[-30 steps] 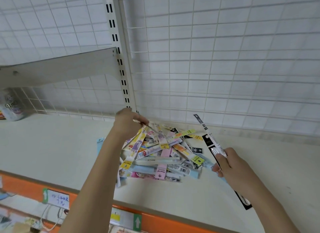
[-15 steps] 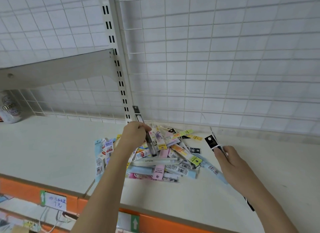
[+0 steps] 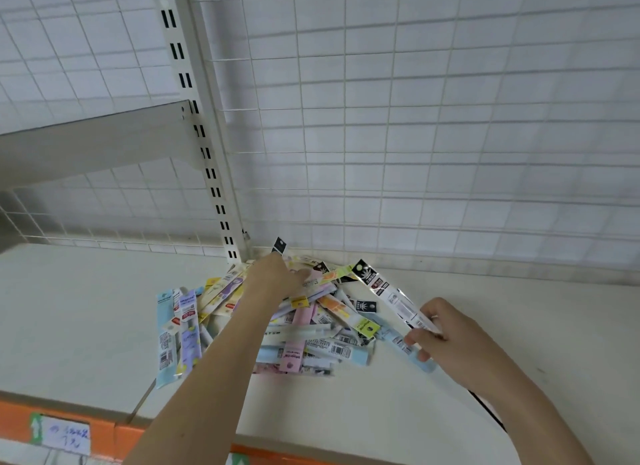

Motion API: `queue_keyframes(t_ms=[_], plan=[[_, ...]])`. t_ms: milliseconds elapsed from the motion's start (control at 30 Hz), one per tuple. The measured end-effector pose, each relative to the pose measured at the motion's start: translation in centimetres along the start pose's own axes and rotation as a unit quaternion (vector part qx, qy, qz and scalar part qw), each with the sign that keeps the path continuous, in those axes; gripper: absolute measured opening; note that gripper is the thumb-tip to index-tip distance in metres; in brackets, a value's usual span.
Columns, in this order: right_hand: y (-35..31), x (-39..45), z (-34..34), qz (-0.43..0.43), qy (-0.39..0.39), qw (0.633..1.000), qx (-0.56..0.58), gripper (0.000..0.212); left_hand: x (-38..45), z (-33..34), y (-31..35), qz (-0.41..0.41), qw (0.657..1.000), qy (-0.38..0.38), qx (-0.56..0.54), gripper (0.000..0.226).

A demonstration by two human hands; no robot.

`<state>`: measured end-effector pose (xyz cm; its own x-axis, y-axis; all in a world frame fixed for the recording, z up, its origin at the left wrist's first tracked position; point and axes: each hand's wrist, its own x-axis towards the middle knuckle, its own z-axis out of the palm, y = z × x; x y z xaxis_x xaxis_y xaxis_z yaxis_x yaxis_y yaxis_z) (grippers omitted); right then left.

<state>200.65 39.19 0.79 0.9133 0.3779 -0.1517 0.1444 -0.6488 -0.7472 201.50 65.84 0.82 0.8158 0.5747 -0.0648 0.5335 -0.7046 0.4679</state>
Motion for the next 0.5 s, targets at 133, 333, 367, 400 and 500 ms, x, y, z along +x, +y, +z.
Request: queue_keyframes(t_ms=[133, 333, 367, 400, 500], plan=[[-0.4, 0.3, -0.3, 0.004, -0.026, 0.999, -0.02, 0.016, 0.3, 0.3, -0.1, -0.012, 1.0, 0.006, -0.016, 0.049], [-1.9, 1.4, -0.7, -0.02, -0.062, 0.993, -0.101, 0.013, 0.3, -2.0, -1.0, -0.037, 0.996, -0.009, -0.076, 0.067], [-2.3, 1.6, -0.6, -0.03, -0.067, 0.99, -0.122, 0.014, 0.1, -2.5, -1.3, -0.044, 0.996, -0.018, -0.073, 0.065], [-2.7, 1.8, -0.6, -0.041, -0.071, 0.987, -0.137, 0.014, -0.2, -3.0, -1.6, -0.042, 0.997, -0.021, -0.069, 0.054], [-4.0, 2.4, -0.1, -0.072, -0.08, 0.984, -0.144, 0.014, -0.6, -4.1, -2.9, -0.035, 0.997, -0.012, -0.064, 0.016]])
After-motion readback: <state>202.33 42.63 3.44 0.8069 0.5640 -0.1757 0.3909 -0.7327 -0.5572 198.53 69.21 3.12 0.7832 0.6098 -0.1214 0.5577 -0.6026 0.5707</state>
